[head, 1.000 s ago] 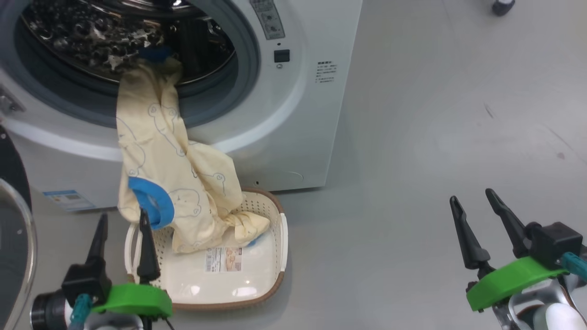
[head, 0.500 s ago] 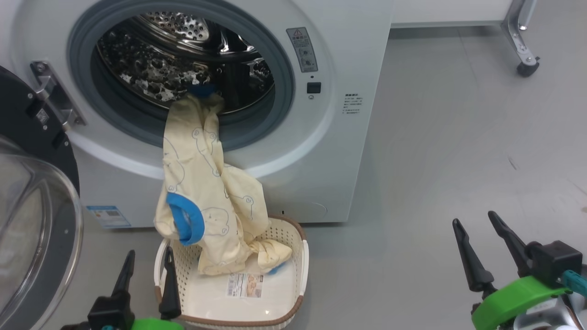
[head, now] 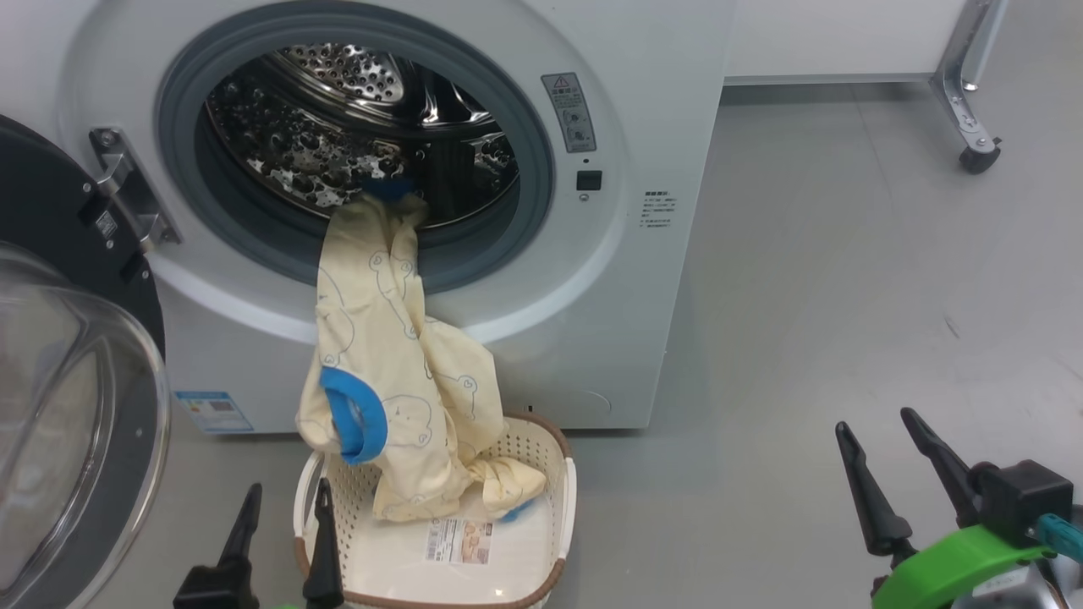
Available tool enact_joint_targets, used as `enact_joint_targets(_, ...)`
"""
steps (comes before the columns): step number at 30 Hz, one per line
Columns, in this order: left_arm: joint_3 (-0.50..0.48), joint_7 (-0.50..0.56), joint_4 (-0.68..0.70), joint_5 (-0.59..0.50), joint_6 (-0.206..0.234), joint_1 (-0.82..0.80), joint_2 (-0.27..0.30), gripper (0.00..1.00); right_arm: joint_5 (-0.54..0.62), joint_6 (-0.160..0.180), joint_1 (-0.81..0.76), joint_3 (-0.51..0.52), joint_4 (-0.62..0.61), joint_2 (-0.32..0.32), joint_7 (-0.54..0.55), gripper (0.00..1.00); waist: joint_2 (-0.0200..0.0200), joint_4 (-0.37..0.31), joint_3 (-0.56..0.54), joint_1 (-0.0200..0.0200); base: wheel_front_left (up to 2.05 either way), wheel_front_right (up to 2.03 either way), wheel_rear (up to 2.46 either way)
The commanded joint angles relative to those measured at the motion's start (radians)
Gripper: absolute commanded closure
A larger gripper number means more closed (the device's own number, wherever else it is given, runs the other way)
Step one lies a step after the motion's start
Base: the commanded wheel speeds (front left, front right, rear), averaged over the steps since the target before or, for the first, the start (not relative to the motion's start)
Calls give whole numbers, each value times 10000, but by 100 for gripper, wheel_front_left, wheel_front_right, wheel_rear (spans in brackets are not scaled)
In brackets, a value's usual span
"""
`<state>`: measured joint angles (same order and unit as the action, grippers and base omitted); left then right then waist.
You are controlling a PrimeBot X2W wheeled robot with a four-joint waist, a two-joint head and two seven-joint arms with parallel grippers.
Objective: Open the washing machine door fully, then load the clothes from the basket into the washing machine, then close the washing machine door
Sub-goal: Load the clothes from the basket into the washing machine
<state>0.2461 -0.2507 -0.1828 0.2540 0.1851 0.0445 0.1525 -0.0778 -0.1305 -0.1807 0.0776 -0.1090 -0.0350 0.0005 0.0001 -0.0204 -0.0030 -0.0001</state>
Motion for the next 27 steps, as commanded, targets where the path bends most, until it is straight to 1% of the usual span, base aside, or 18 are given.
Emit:
enact_joint_targets(1,-324,-110,255,-66,2,-455,9,0,-3,-2,259,-164,-372,-152,-20,0,-1,4,26,1,0,0,0)
enact_joint_targets(23,-290,-110,103,-46,22,-664,-46,0,-118,-2,297,-175,-286,-152,-93,0,-1,93,63,1,0,0,0)
enact_joint_targets(27,-193,25,-85,63,-88,-752,-76,0,-152,-2,308,-213,-277,-152,-103,0,-1,69,104,1,0,0,0)
